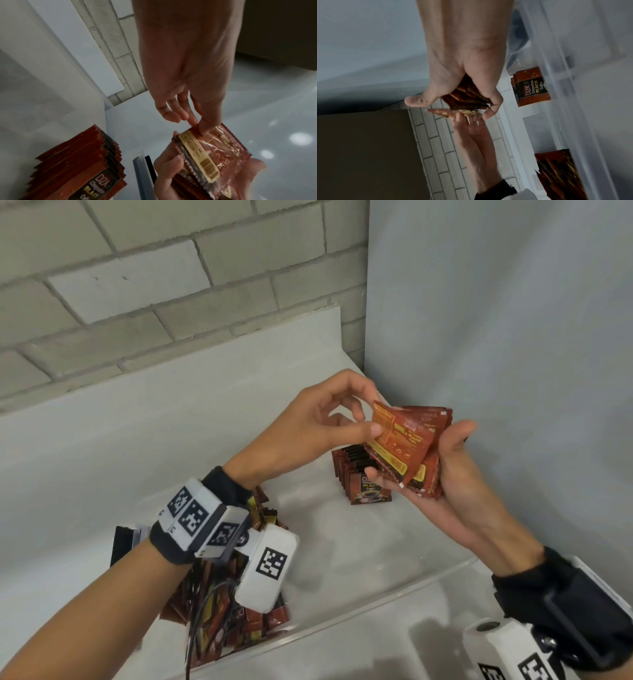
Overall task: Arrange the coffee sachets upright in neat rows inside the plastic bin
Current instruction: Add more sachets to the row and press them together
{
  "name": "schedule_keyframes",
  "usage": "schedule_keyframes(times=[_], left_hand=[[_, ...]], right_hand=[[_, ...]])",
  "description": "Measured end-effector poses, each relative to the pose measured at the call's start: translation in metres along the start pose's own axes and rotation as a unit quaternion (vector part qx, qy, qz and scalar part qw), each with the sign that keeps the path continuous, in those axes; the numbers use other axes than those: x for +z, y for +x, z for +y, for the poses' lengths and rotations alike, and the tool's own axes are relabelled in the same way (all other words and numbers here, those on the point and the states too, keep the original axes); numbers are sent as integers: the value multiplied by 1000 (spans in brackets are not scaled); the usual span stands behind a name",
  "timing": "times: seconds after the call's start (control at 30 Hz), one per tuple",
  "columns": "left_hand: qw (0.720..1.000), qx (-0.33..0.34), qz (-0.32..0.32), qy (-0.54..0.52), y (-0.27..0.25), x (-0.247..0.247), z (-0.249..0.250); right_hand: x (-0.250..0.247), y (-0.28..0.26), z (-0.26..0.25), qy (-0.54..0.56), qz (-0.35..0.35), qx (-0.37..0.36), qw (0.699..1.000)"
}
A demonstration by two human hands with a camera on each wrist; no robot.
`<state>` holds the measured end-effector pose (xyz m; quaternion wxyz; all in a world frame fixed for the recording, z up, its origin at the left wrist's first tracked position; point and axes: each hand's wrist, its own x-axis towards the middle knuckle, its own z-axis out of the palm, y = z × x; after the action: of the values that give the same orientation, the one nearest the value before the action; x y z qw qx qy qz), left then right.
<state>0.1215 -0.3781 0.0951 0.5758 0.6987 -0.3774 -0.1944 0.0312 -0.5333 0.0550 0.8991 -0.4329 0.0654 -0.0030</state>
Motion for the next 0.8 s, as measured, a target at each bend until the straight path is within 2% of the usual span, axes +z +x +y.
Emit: schedule_keyframes(times=[0.2, 0.37, 0.43, 0.57, 0.8], left_hand=[[998, 40, -11, -48, -1, -7, 4], [993, 82, -47, -66, -2, -10, 3], [993, 74, -54, -68, -3, -10, 0], [998, 51, -43, -4, -4, -11, -3], [999, 2, -11, 52, -6, -10, -1]], right_hand=[[-9, 4, 1, 68, -9, 44, 997], [-8, -1, -3, 54, -53, 59, 995], [-7, -3, -6, 51, -65, 73, 994], [-11, -2, -3, 18, -98, 89, 991], [-18, 4, -1, 41, -38, 84, 995]])
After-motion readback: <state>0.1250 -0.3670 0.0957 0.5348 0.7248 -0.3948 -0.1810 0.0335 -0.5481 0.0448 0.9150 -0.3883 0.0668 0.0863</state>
